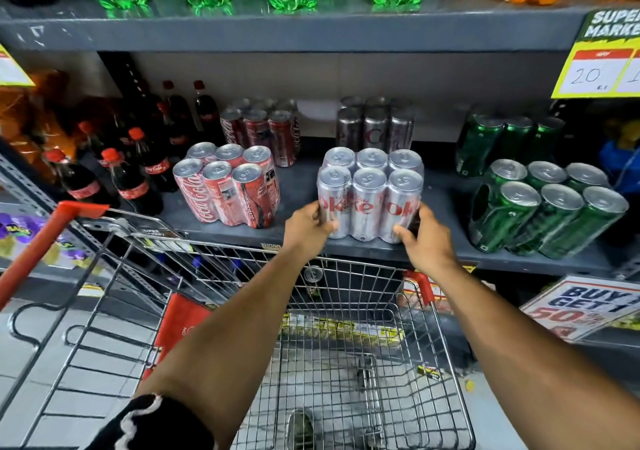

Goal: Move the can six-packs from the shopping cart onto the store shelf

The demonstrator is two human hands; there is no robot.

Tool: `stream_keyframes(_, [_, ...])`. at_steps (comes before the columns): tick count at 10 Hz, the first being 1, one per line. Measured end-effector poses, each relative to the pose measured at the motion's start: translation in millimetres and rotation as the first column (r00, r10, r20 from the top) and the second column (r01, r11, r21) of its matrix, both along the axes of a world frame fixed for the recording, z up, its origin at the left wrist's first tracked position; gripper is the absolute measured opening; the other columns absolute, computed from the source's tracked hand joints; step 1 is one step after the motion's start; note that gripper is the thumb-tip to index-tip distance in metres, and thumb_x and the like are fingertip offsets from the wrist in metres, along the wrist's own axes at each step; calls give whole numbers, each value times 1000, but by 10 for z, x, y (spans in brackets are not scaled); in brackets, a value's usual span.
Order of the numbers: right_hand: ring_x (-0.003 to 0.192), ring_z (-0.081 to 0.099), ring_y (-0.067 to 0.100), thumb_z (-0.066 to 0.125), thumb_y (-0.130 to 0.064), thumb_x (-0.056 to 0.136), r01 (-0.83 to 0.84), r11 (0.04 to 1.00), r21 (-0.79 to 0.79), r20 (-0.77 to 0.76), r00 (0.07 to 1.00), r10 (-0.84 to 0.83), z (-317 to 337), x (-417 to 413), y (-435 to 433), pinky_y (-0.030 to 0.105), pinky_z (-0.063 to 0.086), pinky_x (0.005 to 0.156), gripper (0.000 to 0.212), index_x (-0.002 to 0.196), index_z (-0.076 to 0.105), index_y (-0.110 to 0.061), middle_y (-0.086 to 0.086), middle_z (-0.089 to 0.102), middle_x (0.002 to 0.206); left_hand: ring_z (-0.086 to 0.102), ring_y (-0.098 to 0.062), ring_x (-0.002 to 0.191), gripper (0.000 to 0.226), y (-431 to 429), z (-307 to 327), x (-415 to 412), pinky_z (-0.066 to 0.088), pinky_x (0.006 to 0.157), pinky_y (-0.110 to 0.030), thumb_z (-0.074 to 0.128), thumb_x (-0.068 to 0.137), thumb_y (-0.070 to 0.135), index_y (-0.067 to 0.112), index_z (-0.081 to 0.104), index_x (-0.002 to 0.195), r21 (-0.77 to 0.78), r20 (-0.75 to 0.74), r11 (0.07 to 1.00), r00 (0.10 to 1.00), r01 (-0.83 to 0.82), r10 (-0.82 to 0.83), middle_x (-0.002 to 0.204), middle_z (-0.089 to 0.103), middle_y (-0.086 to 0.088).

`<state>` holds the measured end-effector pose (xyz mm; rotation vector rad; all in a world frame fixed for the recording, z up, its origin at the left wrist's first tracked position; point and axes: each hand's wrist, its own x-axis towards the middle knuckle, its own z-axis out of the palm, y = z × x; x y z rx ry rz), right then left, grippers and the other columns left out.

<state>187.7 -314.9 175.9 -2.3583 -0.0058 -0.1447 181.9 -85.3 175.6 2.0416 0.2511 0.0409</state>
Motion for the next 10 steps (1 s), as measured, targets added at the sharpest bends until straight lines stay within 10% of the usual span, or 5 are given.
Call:
stream_keyframes(7, [104, 60, 34, 62, -32, 89, 26, 999, -42, -36, 999, -28, -49, 14, 21, 42, 50, 84, 47, 130, 43, -22, 12, 65, 116, 63, -8, 107, 44, -25, -31, -27, 46, 97, -25, 67, 83, 20, 23, 58, 127, 17, 23, 1000, 1000, 5, -6, 117, 69, 7])
stream_keyframes(10, [131, 47, 30, 72, -37, 80, -146, 984, -97, -72, 988, 139, 270, -260, -106, 38, 40, 101, 85, 147, 22, -23, 8, 46, 146, 47, -25, 132, 58, 133, 195, -260, 41, 106, -35, 51, 94, 28, 17, 31, 147, 473, 122, 877, 979, 86, -162, 146, 48, -5])
